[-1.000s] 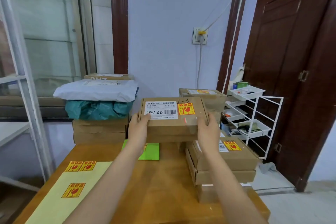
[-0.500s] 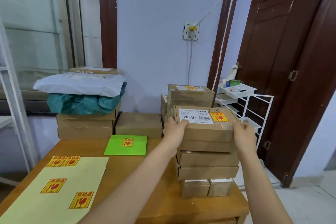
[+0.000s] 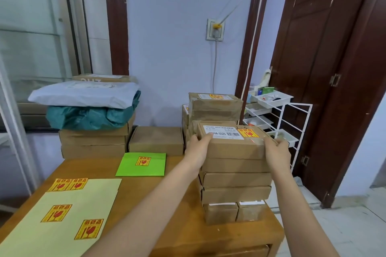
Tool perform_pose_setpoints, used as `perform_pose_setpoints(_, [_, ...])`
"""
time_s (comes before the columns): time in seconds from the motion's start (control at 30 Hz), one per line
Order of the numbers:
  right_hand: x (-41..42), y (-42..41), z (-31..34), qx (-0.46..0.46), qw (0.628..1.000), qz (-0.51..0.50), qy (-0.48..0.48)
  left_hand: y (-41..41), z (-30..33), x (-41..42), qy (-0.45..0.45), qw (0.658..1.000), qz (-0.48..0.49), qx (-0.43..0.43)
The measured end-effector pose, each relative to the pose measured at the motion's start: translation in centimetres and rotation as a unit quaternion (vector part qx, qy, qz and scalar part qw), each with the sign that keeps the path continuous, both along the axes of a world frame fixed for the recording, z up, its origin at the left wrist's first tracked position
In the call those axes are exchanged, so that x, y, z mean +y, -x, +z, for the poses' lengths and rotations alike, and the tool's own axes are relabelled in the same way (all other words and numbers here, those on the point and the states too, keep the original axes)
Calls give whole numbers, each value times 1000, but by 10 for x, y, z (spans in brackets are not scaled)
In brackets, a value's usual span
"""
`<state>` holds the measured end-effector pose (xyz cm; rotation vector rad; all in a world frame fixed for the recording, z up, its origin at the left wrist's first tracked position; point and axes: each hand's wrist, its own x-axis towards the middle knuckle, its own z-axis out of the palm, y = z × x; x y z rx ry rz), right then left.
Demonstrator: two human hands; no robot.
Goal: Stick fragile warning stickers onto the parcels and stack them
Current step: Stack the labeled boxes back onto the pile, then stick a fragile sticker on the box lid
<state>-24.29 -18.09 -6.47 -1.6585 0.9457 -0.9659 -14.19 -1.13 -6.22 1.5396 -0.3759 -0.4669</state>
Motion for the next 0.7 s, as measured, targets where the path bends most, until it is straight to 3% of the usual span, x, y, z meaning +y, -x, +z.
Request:
perform_pose_setpoints(0.17, [5, -6, 7, 17, 994, -42, 101, -6, 1, 5, 3, 1000, -27, 2])
perform_pose_setpoints(0.33, [21, -13, 15, 78, 959, -87, 260, -10, -1, 15, -9, 999, -44, 11])
perform_pose_setpoints(0.5, [60, -24, 30, 4, 913, -81, 400, -23, -6, 38, -11, 999, -7, -46])
perform_pose_setpoints(0.7, [141, -50, 48, -107, 915, 118, 371, -62, -18, 74, -50, 992, 67, -94])
